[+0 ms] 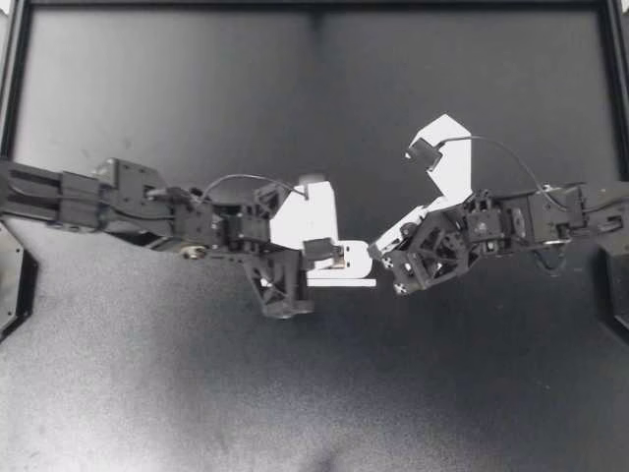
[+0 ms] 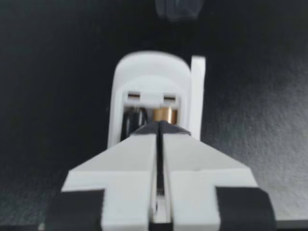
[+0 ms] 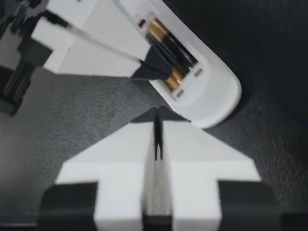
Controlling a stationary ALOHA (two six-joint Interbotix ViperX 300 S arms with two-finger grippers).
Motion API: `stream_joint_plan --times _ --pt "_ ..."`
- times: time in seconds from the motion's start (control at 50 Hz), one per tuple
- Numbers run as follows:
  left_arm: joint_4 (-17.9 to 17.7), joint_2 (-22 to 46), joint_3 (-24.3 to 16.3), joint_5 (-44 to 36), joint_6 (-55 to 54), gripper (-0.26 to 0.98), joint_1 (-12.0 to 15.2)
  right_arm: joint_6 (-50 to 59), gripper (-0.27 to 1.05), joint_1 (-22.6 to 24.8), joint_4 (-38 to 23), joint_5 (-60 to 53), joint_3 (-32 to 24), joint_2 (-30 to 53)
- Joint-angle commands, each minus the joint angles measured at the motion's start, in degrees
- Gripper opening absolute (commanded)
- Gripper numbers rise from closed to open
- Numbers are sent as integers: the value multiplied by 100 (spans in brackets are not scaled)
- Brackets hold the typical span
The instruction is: Place the battery into the slot of the remote controller.
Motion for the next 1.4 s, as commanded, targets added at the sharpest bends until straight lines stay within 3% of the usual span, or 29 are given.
stream_joint_plan --times 0.0,0.18,0.36,0.68,1.38 --pt "0 -501 53 -53 -18 -15 18 -35 -9 -26 -483 -53 -158 -272" --pt "0 -1336 527 -334 -26 -15 -62 -439 -9 26 -1758 -158 -290 -519" --pt "0 -2065 1020 -686 -35 -15 -132 -905 -9 70 -2417 -229 -369 -624" --pt "0 -2566 1441 -1055 26 -15 -132 -1266 -9 70 -2452 -229 -334 -694" --pt "0 -2487 1459 -1020 18 -15 -132 -1266 -9 62 -2461 -185 -44 -1020"
